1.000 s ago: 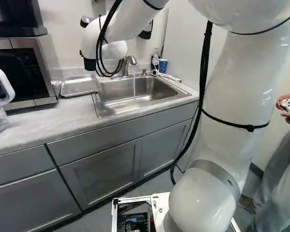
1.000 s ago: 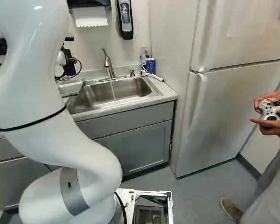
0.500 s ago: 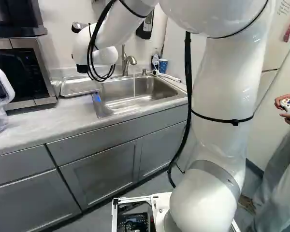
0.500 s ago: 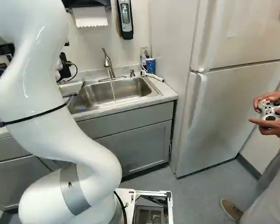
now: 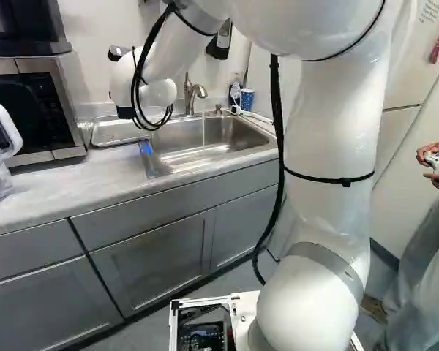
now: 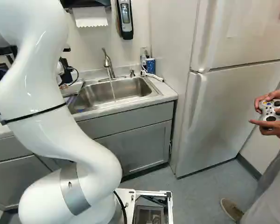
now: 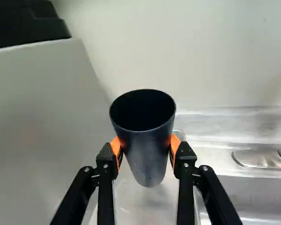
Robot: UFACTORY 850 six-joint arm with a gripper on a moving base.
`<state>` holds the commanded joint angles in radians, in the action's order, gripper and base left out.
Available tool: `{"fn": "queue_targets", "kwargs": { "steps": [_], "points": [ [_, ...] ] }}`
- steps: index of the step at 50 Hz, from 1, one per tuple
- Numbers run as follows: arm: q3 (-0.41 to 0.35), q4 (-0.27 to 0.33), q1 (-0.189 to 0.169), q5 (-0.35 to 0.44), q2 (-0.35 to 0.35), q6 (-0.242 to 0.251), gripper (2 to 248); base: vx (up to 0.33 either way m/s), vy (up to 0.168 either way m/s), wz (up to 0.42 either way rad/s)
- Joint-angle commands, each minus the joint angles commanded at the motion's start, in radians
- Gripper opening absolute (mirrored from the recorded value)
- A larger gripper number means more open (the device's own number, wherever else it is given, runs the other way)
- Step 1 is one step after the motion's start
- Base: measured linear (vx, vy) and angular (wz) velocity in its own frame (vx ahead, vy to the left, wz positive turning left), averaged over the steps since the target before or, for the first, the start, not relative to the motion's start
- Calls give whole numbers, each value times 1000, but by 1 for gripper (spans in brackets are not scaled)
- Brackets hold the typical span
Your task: Rinse the cup and place it in the tray
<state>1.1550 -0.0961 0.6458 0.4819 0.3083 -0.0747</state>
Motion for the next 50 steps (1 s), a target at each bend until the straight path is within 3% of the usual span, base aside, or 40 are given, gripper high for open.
{"fn": "queue_targets", "kwargs": {
  "steps": [39,40,44,45,49,50],
  "points": [
    [-18,0,0,0,48,0,121,0,0,0],
    [-18,0,0,0,48,0,134,0,0,0],
    [-18,0,0,0,48,0,134,0,0,0],
    [-18,0,0,0,48,0,168,0,0,0],
    [-18,0,0,0,48,0,168,0,0,0],
    [-18,0,0,0,48,0,203,0,0,0]
  ]
}}
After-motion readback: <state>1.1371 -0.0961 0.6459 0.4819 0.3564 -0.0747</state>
